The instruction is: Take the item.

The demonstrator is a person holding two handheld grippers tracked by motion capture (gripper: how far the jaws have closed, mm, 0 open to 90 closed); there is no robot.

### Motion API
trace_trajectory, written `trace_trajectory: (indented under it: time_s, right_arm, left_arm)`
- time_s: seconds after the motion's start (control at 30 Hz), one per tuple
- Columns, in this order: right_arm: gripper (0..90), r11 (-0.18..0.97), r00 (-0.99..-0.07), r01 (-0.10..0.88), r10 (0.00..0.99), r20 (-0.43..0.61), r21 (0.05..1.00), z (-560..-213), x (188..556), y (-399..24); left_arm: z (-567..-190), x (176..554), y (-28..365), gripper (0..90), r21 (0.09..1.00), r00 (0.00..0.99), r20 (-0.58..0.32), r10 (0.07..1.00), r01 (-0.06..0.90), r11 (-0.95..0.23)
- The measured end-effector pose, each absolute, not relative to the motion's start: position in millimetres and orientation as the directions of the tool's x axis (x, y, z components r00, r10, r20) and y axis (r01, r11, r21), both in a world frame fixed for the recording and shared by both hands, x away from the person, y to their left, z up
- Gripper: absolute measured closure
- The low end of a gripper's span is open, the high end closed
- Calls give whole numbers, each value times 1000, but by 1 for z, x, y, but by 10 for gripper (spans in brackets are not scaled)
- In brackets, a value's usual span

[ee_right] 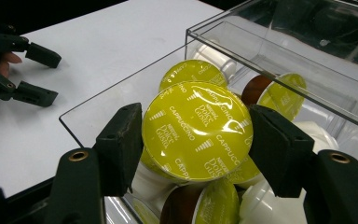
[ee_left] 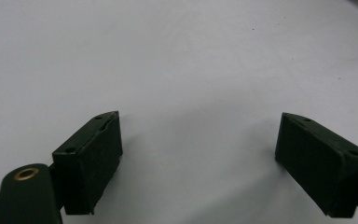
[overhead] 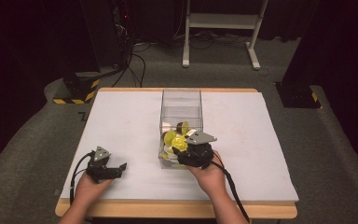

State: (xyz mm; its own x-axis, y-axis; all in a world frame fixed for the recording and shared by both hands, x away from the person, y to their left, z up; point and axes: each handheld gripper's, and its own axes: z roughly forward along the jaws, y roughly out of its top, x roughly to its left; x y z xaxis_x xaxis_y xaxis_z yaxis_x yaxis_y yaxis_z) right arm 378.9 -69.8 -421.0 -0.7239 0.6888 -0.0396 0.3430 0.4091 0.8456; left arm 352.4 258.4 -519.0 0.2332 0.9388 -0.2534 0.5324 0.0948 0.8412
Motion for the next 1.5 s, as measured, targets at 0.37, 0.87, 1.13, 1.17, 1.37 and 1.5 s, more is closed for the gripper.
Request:
trace_trajectory:
  time_s: [0.37, 0.87, 1.13, 1.17, 1.37, 1.5]
  right_arm:
    - [378, 384, -718, 332, 695, -34, 862, -412, 376, -77]
    - [378, 353, -684, 321, 729, -43, 879, -402, 375, -94]
    - [377, 338, -663, 323, 747, -43, 884, -399, 376, -104]
    - [378, 339, -661, 322, 749, -46, 884, -398, 376, -105]
    - [378, 326, -648, 328, 761, -40, 887, -398, 378, -111]
    - [377, 324, -641, 328, 766, -43, 887, -397, 379, -115]
  left_arm:
    - [-519, 352, 258, 150, 841, 232, -255, 939, 532, 96]
    - [-519, 352, 259, 150, 841, 233, -253, 939, 533, 94]
    - [-519, 352, 259, 150, 841, 234, -253, 939, 534, 94]
    - [-519, 352, 259, 150, 841, 234, -253, 939, 534, 94]
    - [-519, 352, 259, 150, 841, 234, -253, 939, 533, 94]
    - [-519, 352, 259, 150, 841, 234, -253, 939, 534, 93]
